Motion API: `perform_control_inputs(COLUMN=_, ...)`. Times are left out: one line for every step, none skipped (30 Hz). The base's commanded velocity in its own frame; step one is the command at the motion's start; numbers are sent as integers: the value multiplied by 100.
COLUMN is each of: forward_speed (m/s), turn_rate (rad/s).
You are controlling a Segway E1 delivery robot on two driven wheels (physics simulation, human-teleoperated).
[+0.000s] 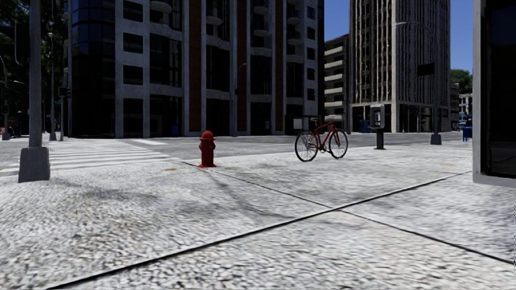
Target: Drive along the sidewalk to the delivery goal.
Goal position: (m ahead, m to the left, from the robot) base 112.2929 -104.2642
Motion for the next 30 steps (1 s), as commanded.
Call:
perform_control_inputs(forward_speed=200, turn_rate=-38)
perform_control_inputs(forward_speed=200, turn_rate=-38)
perform_control_inputs(forward_speed=200, turn_rate=-38)
perform_control_inputs(forward_speed=200, turn_rate=-38)
perform_control_inputs(forward_speed=200, turn_rate=-38)
perform_control_inputs(forward_speed=200, turn_rate=-38)
perform_control_inputs(forward_speed=200, turn_rate=-38)
perform_control_inputs(forward_speed=200, turn_rate=-38)
perform_control_inputs(forward_speed=200, turn_rate=-38)
perform_control_inputs(forward_speed=200, turn_rate=-38)
perform_control_inputs(forward_speed=200, turn_rate=-38)
perform_control_inputs(forward_speed=200, turn_rate=-38)
perform_control_inputs(forward_speed=200, turn_rate=-38)
perform_control_inputs(forward_speed=200, turn_rate=-38)
perform_control_inputs(forward_speed=200, turn_rate=-38)
perform_control_inputs(forward_speed=200, turn_rate=-38)
perform_control_inputs(forward_speed=200, turn_rate=-38)
perform_control_inputs(forward_speed=200, turn_rate=-48)
perform_control_inputs(forward_speed=200, turn_rate=-48)
perform_control_inputs(forward_speed=200, turn_rate=-48)
perform_control_inputs(forward_speed=200, turn_rate=-48)
perform_control_inputs(forward_speed=200, turn_rate=-48)
perform_control_inputs(forward_speed=200, turn_rate=-48)
perform_control_inputs(forward_speed=200, turn_rate=-48)
perform_control_inputs(forward_speed=200, turn_rate=-48)
perform_control_inputs(forward_speed=200, turn_rate=-48)
perform_control_inputs(forward_speed=200, turn_rate=-48)
perform_control_inputs(forward_speed=200, turn_rate=-50)
perform_control_inputs(forward_speed=200, turn_rate=-52)
perform_control_inputs(forward_speed=200, turn_rate=-53)
